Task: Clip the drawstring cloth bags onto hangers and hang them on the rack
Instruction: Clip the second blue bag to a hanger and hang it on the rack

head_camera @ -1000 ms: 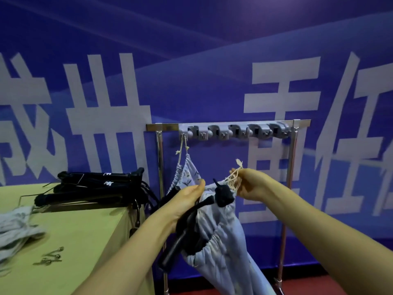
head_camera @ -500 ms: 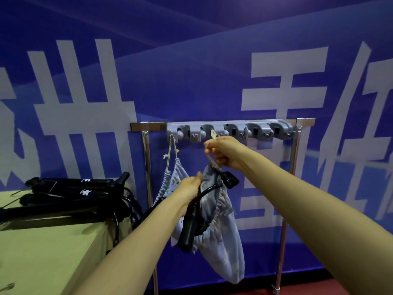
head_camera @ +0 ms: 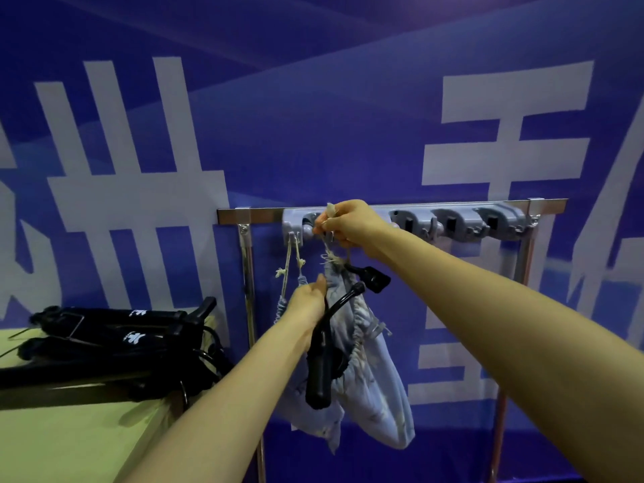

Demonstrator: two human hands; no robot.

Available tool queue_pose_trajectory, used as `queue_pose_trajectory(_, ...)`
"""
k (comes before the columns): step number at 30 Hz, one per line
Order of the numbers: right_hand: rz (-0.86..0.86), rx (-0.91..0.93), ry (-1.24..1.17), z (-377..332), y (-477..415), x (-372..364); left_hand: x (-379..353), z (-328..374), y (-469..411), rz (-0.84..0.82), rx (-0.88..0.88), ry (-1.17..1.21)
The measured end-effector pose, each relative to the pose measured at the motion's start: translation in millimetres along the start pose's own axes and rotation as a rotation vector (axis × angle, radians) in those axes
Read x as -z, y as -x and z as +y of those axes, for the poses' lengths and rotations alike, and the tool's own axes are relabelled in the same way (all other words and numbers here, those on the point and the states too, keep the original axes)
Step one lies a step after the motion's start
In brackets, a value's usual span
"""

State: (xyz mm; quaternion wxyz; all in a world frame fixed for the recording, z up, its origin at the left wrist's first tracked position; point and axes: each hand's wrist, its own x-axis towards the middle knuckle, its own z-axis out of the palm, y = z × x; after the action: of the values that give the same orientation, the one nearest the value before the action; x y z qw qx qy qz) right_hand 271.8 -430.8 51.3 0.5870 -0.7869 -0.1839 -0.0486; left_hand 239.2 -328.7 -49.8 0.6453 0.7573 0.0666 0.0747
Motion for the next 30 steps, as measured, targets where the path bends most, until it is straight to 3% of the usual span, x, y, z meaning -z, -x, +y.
queue_pose_trajectory(9,0.158,-0.007,-0.008,25,-21,11,-4,-6,-16,0.007,-0.015,-0.049)
queue_pose_trajectory(20,0.141,-0.024,0.105,27,-6,-4,1,-23,-4,-0.018,0.132,-0.102)
queue_pose_trajectory(26,0.190,0.029,0.484,18,17,-9,25,-19,17,-0.056,0.163,-0.009)
queue_pose_trajectory(30,0.284,0.164,0.560,-4,41,-30,55,-6,41,-0.027,0.128,0.054)
